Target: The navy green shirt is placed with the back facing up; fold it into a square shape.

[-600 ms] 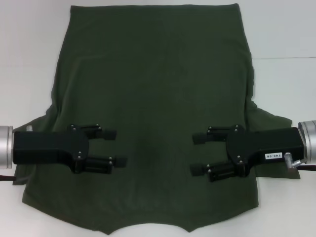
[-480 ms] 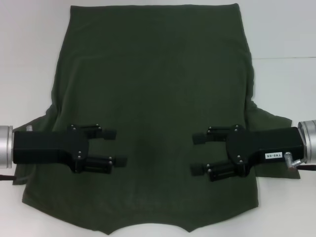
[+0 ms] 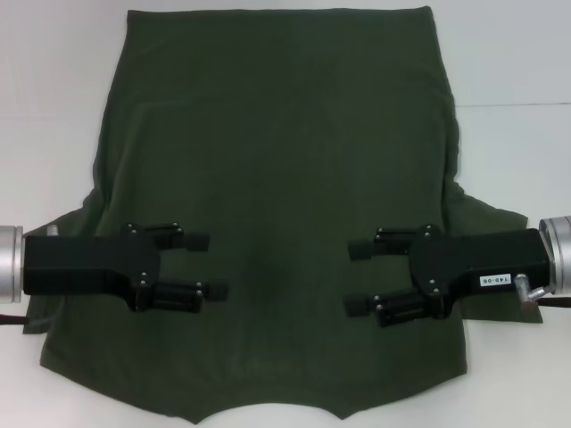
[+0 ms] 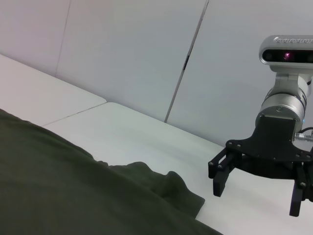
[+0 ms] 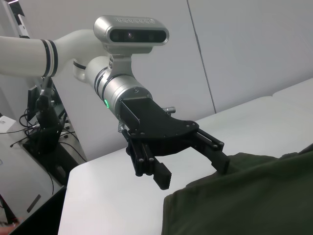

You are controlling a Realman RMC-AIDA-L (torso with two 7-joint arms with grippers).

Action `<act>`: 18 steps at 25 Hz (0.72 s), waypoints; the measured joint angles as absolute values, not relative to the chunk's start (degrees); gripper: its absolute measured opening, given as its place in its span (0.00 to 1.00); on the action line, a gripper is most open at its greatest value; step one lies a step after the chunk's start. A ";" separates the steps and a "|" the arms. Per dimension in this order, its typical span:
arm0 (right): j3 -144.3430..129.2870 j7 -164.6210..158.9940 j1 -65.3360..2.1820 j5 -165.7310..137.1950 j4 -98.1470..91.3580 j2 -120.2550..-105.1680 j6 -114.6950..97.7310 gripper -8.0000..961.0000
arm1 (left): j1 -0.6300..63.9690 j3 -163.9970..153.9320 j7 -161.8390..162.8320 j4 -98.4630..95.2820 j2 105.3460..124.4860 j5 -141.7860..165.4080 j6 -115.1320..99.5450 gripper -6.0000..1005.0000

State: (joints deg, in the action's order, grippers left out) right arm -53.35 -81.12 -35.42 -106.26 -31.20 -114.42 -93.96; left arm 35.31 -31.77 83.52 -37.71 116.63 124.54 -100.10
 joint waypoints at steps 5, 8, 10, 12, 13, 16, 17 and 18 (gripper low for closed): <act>-53.34 -81.26 -35.43 -106.27 -31.20 -114.41 -94.28 0.95 | 35.33 -31.73 83.57 -37.71 116.63 124.54 -100.03 0.90; -53.35 -81.40 -35.49 -106.28 -31.20 -114.37 -94.67 0.95 | 35.33 -31.73 83.56 -37.70 116.63 124.49 -100.01 0.90; -53.34 -81.44 -35.53 -106.30 -31.20 -114.36 -94.72 0.95 | 35.33 -31.72 83.52 -37.70 116.63 124.39 -100.01 0.90; -53.34 -81.45 -35.55 -106.31 -31.20 -114.31 -94.73 0.95 | 35.33 -31.53 83.57 -37.68 116.63 124.30 -100.01 0.90; -53.35 -81.45 -35.55 -106.32 -31.20 -114.28 -94.74 0.95 | 35.31 -31.11 83.70 -37.62 116.63 124.22 -100.01 0.90; -53.34 -81.46 -35.59 -106.46 -31.20 -114.25 -94.77 0.95 | 35.22 -27.53 86.46 -37.35 116.26 124.17 -99.49 0.90; -53.35 -81.48 -35.65 -106.61 -31.20 -114.25 -94.79 0.95 | 35.19 -25.71 88.66 -37.32 115.98 124.25 -98.89 0.90; -53.35 -81.49 -35.70 -106.75 -31.20 -114.25 -94.82 0.95 | 35.14 -24.68 90.57 -37.32 115.79 124.33 -98.38 0.90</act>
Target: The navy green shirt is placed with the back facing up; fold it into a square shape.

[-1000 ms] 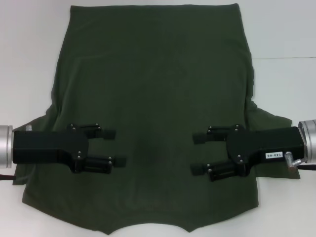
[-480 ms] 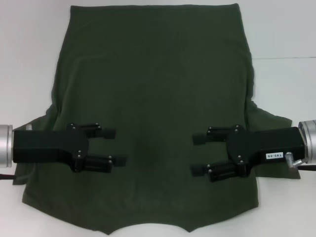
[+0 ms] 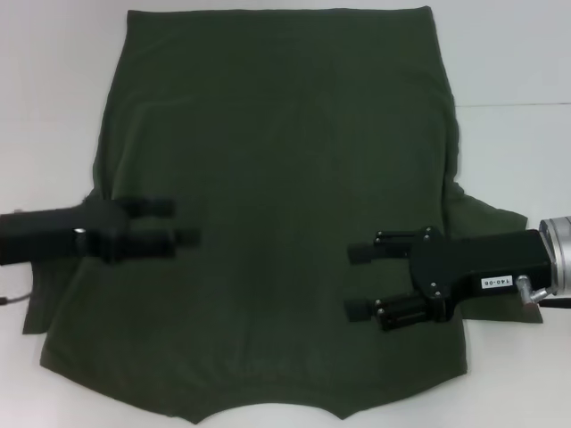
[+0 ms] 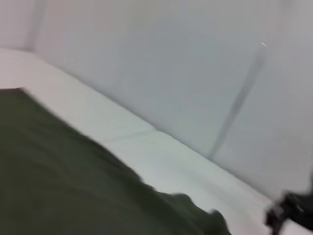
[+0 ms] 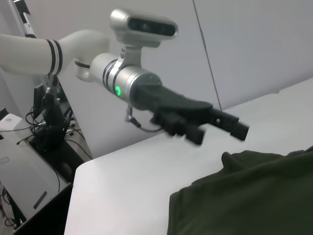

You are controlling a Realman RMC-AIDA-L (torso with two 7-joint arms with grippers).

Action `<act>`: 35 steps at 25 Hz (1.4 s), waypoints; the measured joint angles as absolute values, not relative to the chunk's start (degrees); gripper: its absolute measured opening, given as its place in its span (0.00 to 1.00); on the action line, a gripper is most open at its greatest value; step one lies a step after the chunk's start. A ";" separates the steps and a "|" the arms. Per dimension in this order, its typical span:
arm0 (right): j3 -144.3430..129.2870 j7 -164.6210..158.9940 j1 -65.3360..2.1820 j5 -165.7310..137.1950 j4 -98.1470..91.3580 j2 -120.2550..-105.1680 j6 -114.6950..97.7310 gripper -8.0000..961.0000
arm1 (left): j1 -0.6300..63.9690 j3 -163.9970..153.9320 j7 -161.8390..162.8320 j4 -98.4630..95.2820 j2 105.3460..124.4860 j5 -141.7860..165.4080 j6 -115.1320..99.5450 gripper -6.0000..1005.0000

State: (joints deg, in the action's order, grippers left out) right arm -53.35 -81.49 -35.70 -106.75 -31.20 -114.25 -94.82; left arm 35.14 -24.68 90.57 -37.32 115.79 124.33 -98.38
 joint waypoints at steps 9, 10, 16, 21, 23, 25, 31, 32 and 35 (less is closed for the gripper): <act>-53.35 -82.00 -36.79 -107.81 -31.20 -114.25 -94.84 0.95 | 32.56 -19.37 109.62 -40.47 115.03 128.39 -93.12 0.90; -53.35 -82.09 -36.94 -107.83 -31.20 -114.25 -94.84 0.95 | 32.31 -18.84 110.58 -40.84 115.01 129.51 -92.87 0.90; -53.41 -82.38 -37.81 -108.50 -31.25 -114.07 -94.85 0.95 | 30.99 -14.23 114.58 -42.51 114.65 134.88 -91.67 0.90; -53.44 -82.50 -38.52 -109.76 -31.25 -114.25 -94.79 0.95 | 30.44 -11.58 116.63 -43.01 114.47 137.49 -88.36 0.90; -53.44 -82.53 -38.65 -109.94 -31.25 -114.29 -94.63 0.95 | 30.13 -11.15 117.21 -43.22 114.46 137.96 -86.99 0.90; -53.44 -82.69 -38.76 -109.96 -31.25 -114.29 -94.55 0.95 | 29.97 -11.00 117.47 -43.40 114.42 138.14 -86.52 0.90; -53.44 -82.95 -39.04 -109.97 -31.27 -114.23 -94.49 0.95 | 29.71 -10.96 118.25 -43.60 114.36 139.54 -83.36 0.90; -53.44 -82.95 -39.04 -109.98 -31.27 -114.23 -94.49 0.95 | 29.71 -11.01 118.26 -43.42 114.35 139.56 -82.68 0.90; -53.44 -82.96 -39.04 -110.05 -31.36 -114.25 -94.41 0.95 | 29.70 -11.34 118.29 -42.91 114.34 139.75 -80.57 0.90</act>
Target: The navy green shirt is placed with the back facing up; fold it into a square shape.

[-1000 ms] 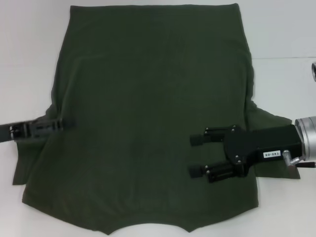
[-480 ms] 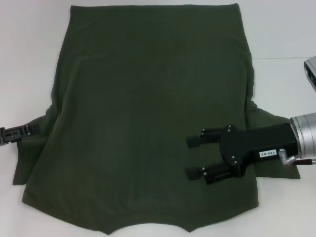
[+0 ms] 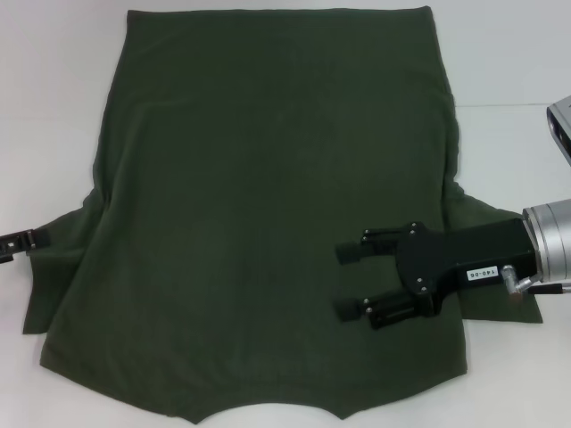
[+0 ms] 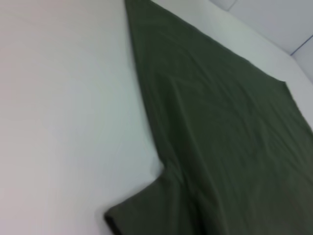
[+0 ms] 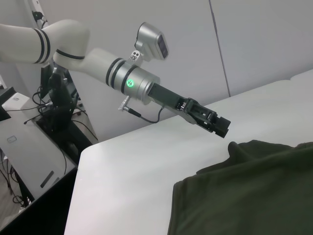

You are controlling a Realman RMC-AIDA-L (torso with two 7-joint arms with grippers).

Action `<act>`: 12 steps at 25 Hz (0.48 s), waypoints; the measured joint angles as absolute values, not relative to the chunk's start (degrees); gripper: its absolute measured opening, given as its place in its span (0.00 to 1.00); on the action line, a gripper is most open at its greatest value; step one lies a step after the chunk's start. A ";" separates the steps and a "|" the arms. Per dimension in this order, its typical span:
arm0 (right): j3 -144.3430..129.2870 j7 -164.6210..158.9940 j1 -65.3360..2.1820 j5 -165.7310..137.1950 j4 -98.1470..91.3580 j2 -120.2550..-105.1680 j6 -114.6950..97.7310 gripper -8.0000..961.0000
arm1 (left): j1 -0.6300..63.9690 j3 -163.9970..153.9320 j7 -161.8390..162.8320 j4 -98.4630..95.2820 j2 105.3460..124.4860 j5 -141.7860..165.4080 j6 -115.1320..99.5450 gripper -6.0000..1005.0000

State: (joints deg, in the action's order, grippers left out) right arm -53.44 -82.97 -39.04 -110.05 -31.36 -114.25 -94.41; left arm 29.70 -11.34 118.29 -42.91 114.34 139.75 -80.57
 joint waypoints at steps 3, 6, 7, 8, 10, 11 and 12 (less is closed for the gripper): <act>-53.44 -82.96 -39.03 -110.05 -31.40 -114.24 -94.36 0.95 | 29.88 -11.43 118.30 -42.13 114.34 140.55 -79.48 0.90; -53.44 -82.97 -39.04 -110.05 -31.47 -114.22 -94.36 0.95 | 30.08 -11.63 118.22 -41.38 114.32 141.14 -78.50 0.90; -53.44 -82.97 -39.05 -110.05 -31.51 -114.24 -94.36 0.95 | 30.10 -11.75 118.19 -41.21 114.32 141.16 -78.22 0.90; -53.44 -82.97 -39.06 -110.05 -31.54 -114.24 -94.35 0.95 | 30.14 -11.92 118.09 -40.84 114.32 141.18 -77.78 0.90; -53.44 -83.00 -39.11 -110.05 -31.55 -114.23 -94.31 0.95 | 30.26 -12.06 117.90 -40.29 114.32 141.18 -77.53 0.90; -53.44 -83.02 -39.14 -110.05 -31.55 -114.21 -94.29 0.95 | 30.35 -12.13 117.79 -40.09 114.31 141.18 -77.42 0.90; -53.44 -83.04 -39.18 -110.05 -31.55 -114.19 -94.28 0.95 | 30.42 -12.28 117.69 -39.96 114.28 141.18 -77.19 0.90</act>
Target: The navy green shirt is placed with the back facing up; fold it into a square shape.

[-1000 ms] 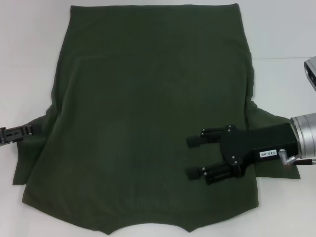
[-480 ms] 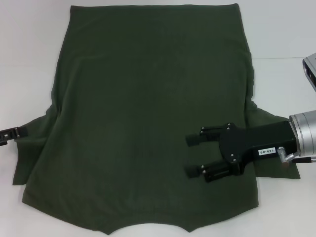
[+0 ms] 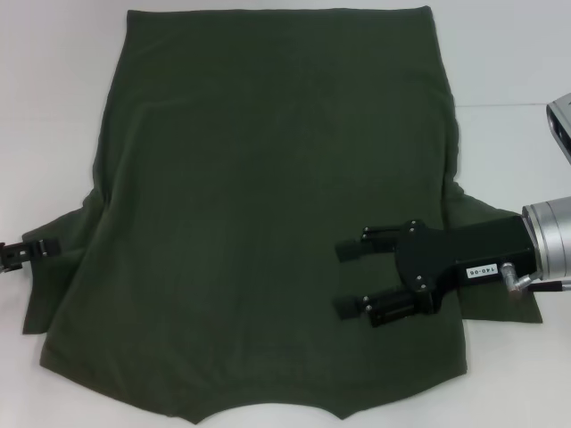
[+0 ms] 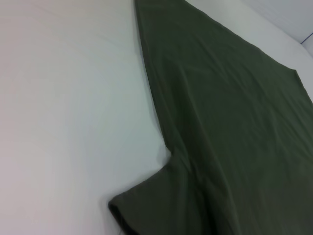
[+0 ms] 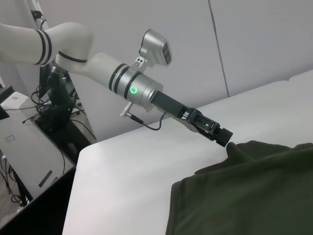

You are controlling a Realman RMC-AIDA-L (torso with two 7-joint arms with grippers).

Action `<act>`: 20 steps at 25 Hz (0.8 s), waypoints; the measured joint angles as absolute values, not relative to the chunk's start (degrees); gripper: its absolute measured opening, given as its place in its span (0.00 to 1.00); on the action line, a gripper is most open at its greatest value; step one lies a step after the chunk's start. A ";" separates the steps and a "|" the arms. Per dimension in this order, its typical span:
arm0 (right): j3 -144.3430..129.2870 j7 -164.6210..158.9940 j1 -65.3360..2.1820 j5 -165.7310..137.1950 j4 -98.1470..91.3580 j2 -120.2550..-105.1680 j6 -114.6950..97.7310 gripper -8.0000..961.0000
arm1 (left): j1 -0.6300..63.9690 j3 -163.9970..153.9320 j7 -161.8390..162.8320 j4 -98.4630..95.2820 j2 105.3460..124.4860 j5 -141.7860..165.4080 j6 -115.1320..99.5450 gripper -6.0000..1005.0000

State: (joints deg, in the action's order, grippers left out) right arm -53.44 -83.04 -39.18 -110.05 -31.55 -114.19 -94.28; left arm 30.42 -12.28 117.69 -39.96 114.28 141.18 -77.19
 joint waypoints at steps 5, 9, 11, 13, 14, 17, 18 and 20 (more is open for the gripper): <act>-53.43 -83.06 -39.27 -110.04 -31.61 -114.16 -94.28 0.95 | 30.58 -13.48 117.60 -39.57 114.32 141.18 -75.90 0.90; -53.37 -83.09 -39.29 -110.04 -31.64 -114.16 -94.28 0.95 | 30.70 -13.61 117.52 -39.19 114.32 141.18 -75.67 0.90; -53.34 -83.13 -39.29 -110.04 -31.63 -114.16 -94.28 0.95 | 30.74 -13.65 117.47 -39.06 114.32 141.17 -75.41 0.90; -53.34 -83.15 -39.29 -110.04 -31.62 -114.16 -94.29 0.95 | 30.88 -13.74 117.27 -38.61 114.32 141.16 -75.07 0.90; -53.34 -83.15 -39.29 -110.04 -31.63 -114.16 -94.29 0.95 | 30.96 -13.83 117.17 -38.42 114.32 141.15 -74.99 0.90; -53.34 -83.15 -39.29 -110.04 -31.64 -114.16 -94.31 0.95 | 31.23 -14.46 117.05 -37.85 114.31 141.15 -74.97 0.90; -53.34 -83.15 -39.29 -110.04 -31.64 -114.16 -94.31 0.95 | 31.30 -14.69 117.03 -37.73 114.29 141.15 -74.95 0.90; -53.30 -83.15 -39.30 -110.04 -31.64 -114.16 -94.31 0.95 | 31.45 -15.03 116.99 -37.56 114.25 141.15 -74.83 0.90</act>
